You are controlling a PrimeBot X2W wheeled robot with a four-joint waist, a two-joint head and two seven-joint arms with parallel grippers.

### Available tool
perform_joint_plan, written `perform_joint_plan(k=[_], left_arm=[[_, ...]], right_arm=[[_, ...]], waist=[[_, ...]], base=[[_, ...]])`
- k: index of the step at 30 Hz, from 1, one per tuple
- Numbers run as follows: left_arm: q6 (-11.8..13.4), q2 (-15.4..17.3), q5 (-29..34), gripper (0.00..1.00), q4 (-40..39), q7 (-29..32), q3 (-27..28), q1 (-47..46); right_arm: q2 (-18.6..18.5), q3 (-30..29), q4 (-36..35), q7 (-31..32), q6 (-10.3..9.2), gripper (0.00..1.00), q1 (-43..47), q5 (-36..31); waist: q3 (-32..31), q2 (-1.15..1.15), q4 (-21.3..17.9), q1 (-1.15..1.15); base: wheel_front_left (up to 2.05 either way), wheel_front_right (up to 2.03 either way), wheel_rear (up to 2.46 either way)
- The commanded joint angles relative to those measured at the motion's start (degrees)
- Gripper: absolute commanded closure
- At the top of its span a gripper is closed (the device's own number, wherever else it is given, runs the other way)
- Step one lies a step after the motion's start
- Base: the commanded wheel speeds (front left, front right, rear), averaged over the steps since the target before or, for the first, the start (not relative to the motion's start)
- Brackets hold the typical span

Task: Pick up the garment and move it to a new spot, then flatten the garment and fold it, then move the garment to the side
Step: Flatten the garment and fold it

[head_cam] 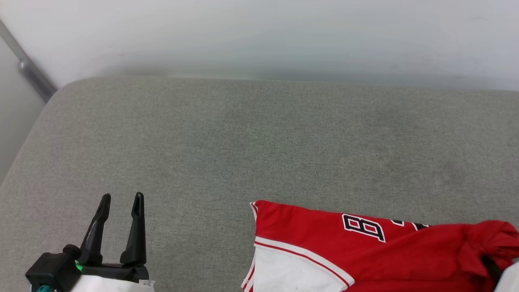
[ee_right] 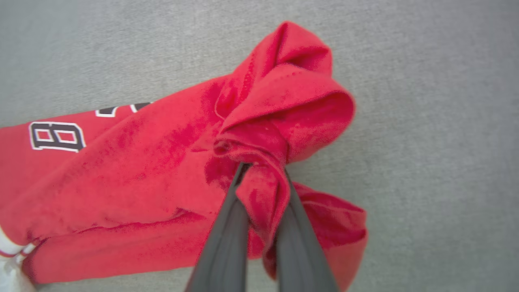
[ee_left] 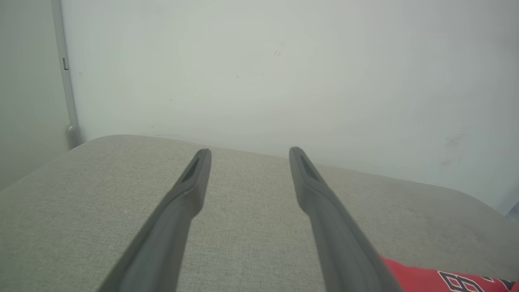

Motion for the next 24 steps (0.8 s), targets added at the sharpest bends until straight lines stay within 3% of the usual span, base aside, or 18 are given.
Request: perform_joint_plan(k=[1,12,17,24], left_arm=[[-0.08,0.02,-0.19,0.00,0.03,-0.12,0.08,0.36],[-0.08,-0.37,-0.36,0.00,0.38,-0.12,-0.83,0.80],[-0.08,-0.35,-0.40,0.00,0.51,-0.12,-1.23,1.01],[-0.08,-0.15,-0.52,0.00,0.69,-0.12,-1.77,1.09]], right_arm=[[0.74,0.89,-1.60,0.54,-0.02,1.00,0.83,0.43],[7.07,14.35,-14.74,8.02,-0.02,1.00,4.23,3.53],[10.36,19.87,-15.03,9.22,-0.02,1.00,1.69,6.32],[11.20,28.20,-10.48,5.81,-0.02,1.00,-1.84,12.62]], waist=[[-0.30,0.00,-0.20,0.00],[-1.90,0.00,0.27,0.00],[-2.29,0.00,1.49,0.00],[-2.44,0.00,3.99,0.00]], base=[[0.00,0.00,0.00],[0.00,0.00,0.00],[0.00,0.00,0.00],[0.00,0.00,0.00]])
